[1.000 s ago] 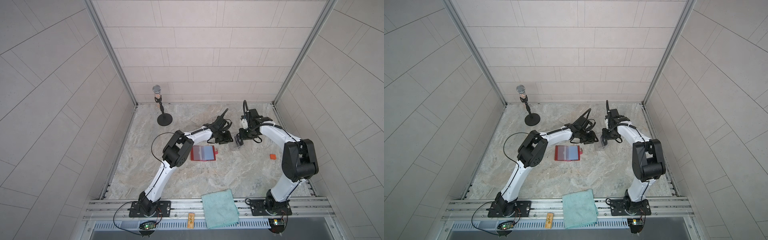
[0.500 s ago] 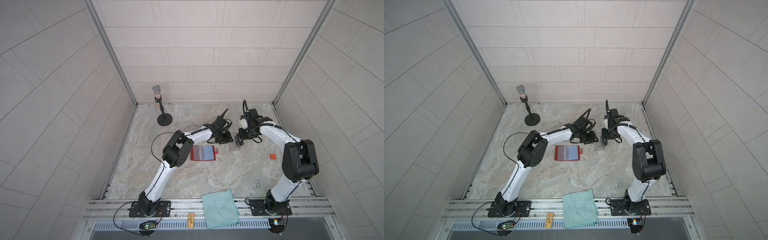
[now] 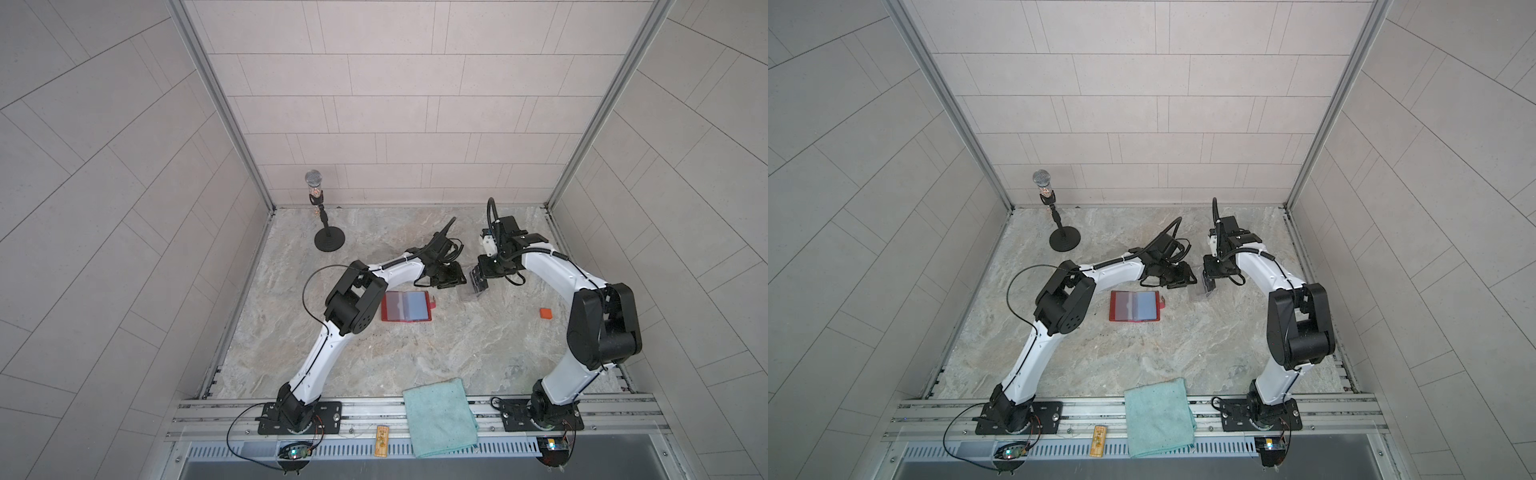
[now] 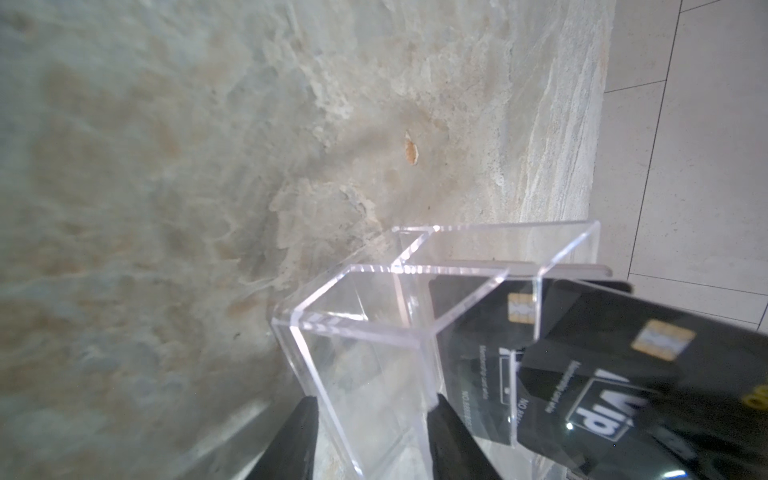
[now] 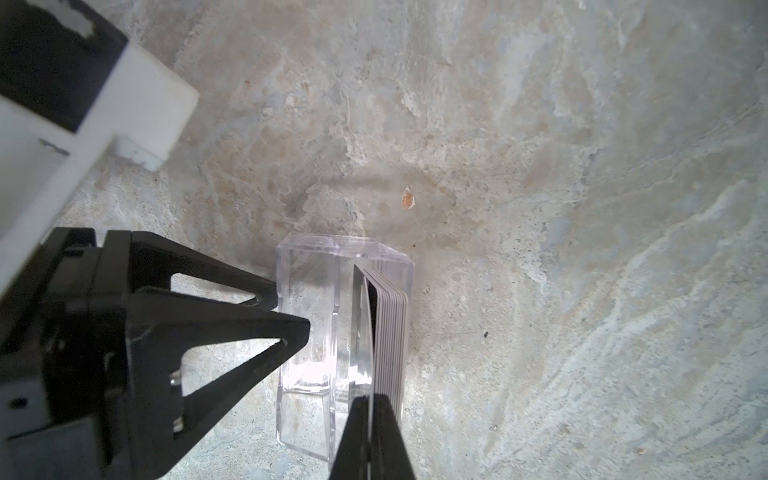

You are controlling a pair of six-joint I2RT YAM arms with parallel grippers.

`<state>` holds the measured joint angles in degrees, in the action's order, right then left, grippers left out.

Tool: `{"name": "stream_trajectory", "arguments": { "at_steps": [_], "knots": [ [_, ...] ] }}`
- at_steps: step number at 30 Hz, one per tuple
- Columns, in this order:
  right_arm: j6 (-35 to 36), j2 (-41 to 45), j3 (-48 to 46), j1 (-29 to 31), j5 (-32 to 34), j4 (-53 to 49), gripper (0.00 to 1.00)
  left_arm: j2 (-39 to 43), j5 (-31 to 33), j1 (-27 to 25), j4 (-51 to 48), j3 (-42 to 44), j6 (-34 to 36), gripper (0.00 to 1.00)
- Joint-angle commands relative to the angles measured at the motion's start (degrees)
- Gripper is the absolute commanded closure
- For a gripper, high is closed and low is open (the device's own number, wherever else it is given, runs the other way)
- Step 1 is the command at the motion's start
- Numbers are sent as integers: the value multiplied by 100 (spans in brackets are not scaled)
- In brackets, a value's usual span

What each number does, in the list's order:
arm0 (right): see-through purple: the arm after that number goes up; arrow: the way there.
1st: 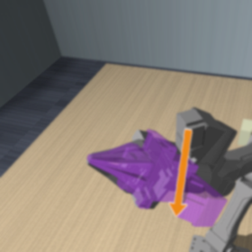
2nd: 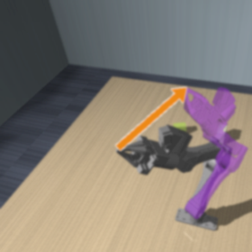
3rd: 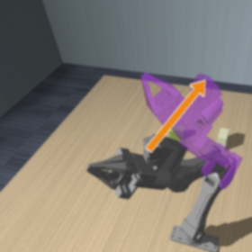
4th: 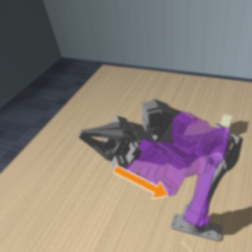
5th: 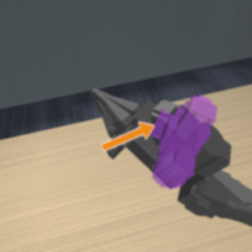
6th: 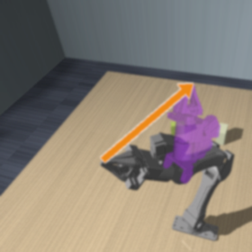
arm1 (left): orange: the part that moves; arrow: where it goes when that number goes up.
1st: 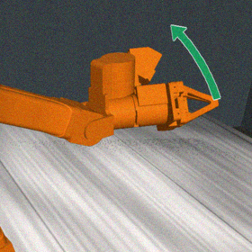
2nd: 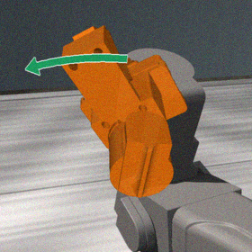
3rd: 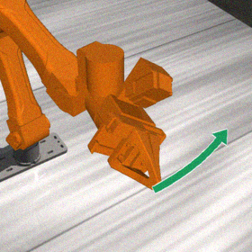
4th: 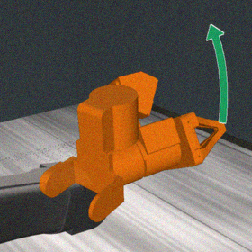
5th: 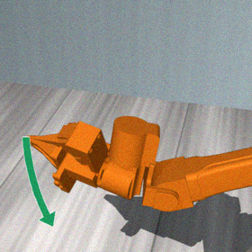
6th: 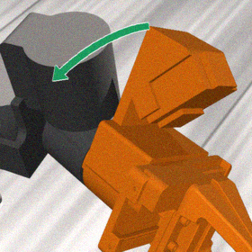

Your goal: Put the credit cards into the card holder

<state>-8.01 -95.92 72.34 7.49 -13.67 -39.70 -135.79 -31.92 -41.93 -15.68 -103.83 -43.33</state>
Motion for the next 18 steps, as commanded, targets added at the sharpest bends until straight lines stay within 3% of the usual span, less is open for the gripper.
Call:
{"name": "stream_trajectory", "arguments": {
  "at_steps": [1, 11, 18],
  "knots": [
    [24, 172, 105, -45, 36, -159, 100, 209, -161, 29, -298, 128, 18, 50],
    [-45, 385, 184, -49, -350, -246, 100, 399, -772, 61, 152, 35, -83, 46],
    [-83, 604, 304, -53, -394, -466, 100, 846, -799, 137, -1, 42, 140, 45]
  ]
}}
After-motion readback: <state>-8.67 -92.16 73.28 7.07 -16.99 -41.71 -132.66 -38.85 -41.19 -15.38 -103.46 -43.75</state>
